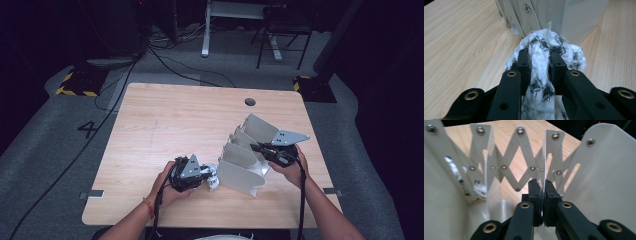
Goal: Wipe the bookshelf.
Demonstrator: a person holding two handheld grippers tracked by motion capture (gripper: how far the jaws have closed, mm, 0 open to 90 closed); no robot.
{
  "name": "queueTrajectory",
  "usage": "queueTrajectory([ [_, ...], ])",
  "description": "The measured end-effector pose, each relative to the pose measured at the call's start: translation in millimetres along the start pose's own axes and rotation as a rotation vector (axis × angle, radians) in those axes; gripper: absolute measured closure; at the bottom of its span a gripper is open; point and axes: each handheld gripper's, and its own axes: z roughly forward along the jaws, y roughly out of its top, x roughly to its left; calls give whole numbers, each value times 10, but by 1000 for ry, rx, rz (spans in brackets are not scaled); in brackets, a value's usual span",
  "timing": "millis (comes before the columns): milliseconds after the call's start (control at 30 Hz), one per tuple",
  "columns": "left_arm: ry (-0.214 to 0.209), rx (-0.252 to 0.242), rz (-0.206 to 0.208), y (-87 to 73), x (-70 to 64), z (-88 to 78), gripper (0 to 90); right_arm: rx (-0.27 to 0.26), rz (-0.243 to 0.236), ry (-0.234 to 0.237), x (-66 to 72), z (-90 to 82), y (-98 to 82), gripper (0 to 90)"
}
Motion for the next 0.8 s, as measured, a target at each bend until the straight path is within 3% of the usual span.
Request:
queueTrajectory([
  [367, 24, -32, 11, 0, 37, -85, 768, -19, -64, 154, -77, 275, 160, 900],
  [633, 33, -68, 11, -7, 64, -238, 767, -22, -153, 320, 50, 498, 326, 900],
  [733, 36, -68, 9, -28, 61, -275, 767, -21, -168, 351, 70, 559, 376, 900],
  [800, 40, -70, 11, -29, 48, -280, 767, -15, -169, 348, 67, 577, 391, 890],
])
